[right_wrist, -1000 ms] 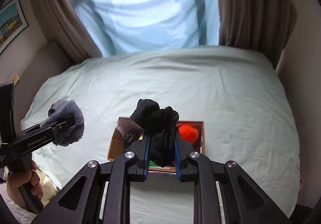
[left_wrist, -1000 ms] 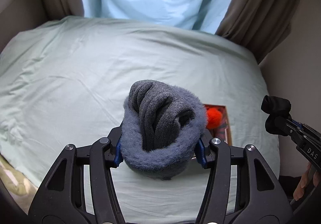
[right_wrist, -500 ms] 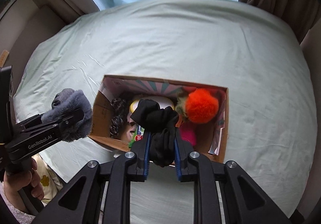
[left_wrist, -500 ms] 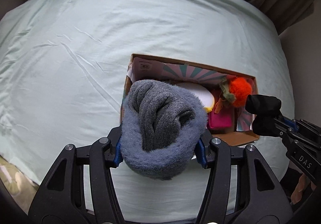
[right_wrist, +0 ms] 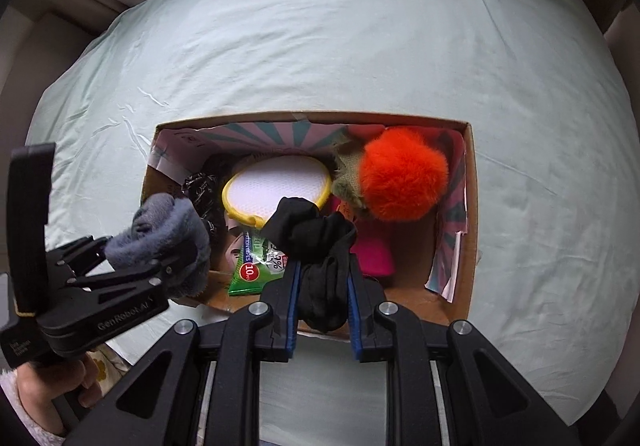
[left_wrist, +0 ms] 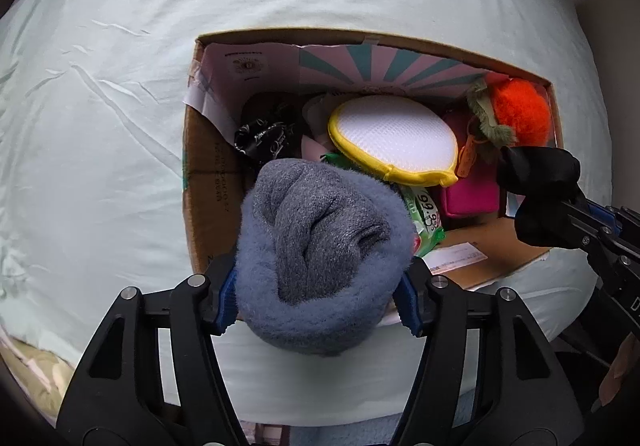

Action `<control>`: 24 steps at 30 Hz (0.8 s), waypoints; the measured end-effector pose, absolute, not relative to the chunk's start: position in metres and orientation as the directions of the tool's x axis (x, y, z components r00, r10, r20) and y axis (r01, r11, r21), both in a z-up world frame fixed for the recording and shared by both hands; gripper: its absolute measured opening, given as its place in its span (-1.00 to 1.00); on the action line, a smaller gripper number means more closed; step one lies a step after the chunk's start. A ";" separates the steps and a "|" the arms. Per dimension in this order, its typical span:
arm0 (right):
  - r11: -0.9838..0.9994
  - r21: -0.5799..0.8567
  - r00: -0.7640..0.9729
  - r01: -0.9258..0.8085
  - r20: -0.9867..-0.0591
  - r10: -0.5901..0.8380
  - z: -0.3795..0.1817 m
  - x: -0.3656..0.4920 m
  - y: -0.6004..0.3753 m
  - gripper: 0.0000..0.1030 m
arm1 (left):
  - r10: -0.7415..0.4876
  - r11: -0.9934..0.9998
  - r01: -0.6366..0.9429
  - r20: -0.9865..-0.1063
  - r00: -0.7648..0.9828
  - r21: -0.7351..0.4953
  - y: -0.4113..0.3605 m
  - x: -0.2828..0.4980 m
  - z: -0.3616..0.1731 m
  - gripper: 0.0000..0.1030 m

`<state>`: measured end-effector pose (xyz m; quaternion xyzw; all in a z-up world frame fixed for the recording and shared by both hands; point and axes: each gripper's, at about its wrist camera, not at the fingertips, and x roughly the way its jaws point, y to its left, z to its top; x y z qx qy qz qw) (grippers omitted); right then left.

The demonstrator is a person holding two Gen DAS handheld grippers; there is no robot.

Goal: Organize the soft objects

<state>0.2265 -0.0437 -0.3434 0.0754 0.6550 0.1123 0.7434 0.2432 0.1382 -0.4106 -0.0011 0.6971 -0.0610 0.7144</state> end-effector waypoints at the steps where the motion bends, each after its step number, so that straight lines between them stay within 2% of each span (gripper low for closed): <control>1: 0.959 0.275 0.101 -0.064 -0.955 0.280 -0.346 0.228 -0.044 -0.64 | -0.090 0.992 0.091 -0.996 0.022 -0.088 0.137 0.243 -0.412 0.30; 2: 0.955 0.291 0.079 -0.061 -0.952 0.295 -0.351 0.230 -0.043 -0.63 | -0.090 0.991 0.098 -0.996 0.028 -0.087 0.136 0.243 -0.412 0.51; 3: 0.951 0.303 0.061 -0.060 -0.950 0.307 -0.354 0.232 -0.042 -0.52 | -0.090 0.991 0.104 -0.995 0.032 -0.086 0.135 0.243 -0.412 0.64; 4: 0.945 0.320 0.043 -0.060 -0.945 0.323 -0.358 0.233 -0.042 -0.40 | -0.097 0.989 0.114 -0.995 0.033 -0.092 0.134 0.243 -0.411 0.94; 6: 0.934 0.353 0.010 -0.047 -0.935 0.354 -0.364 0.235 -0.042 0.43 | -0.104 0.986 0.135 -0.994 0.035 -0.098 0.133 0.240 -0.410 1.00; 8: 0.933 0.358 0.018 -0.023 -0.933 0.359 -0.364 0.235 -0.045 0.83 | -0.075 0.986 0.153 -0.997 0.017 -0.071 0.131 0.236 -0.412 0.99; 12: 0.965 0.261 0.067 -0.022 -0.963 0.262 -0.354 0.231 -0.052 0.84 | -0.083 0.984 0.159 -0.996 0.014 -0.080 0.131 0.228 -0.409 1.00; 19: 0.967 0.256 0.112 0.005 -0.961 0.254 -0.338 0.218 -0.065 0.84 | -0.100 0.984 0.157 -0.993 0.069 -0.088 0.133 0.219 -0.383 0.99; 24: 0.967 0.255 0.161 0.011 -0.955 0.250 -0.316 0.208 -0.068 0.84 | -0.093 0.985 0.157 -0.985 0.143 -0.070 0.134 0.212 -0.343 1.00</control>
